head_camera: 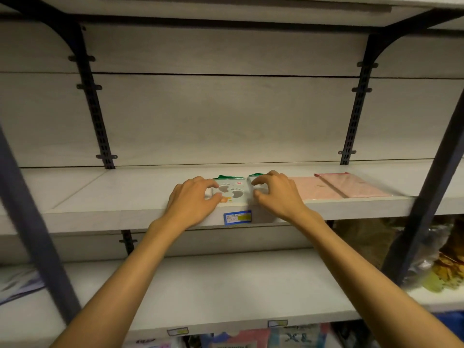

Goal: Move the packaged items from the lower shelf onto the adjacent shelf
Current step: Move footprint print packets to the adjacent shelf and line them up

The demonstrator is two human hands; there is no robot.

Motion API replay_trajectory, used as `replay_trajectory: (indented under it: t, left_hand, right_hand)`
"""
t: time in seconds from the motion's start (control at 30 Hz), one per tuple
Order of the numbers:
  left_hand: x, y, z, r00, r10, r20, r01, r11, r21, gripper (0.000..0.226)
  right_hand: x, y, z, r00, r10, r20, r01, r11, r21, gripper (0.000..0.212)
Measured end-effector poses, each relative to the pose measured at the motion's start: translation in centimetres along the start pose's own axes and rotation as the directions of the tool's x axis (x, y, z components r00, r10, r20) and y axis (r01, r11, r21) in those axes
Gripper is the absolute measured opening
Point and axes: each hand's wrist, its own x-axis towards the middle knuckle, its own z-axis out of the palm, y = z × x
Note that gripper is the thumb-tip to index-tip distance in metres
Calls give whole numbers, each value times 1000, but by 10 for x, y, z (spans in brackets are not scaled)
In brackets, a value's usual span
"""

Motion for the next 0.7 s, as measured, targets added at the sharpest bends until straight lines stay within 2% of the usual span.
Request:
replay_trajectory:
  t: [0.13,0.3,0.5,0.7]
  left_hand:
    - [-24,-20,-16,999,43,15,-44,999,28,40]
    - [-64,-58,-39,999,27,-43,-26,999,19,35]
    - [-138,-127,-67,997,-40,-69,36,997,-70,30]
    - [-215,-217,-96,992,-124,-39,121,989,-81,30]
  right_hand:
    - [-13,-35,15,995,-94,-31,95,994,57,35]
    - [-32,-94,43,980,-182,-74,190,976,110,36]
    - [-61,-187,92,960,-278,-25,277,940,200,29]
    - [-95,-284,152,943,-325,72,294,914,281,28]
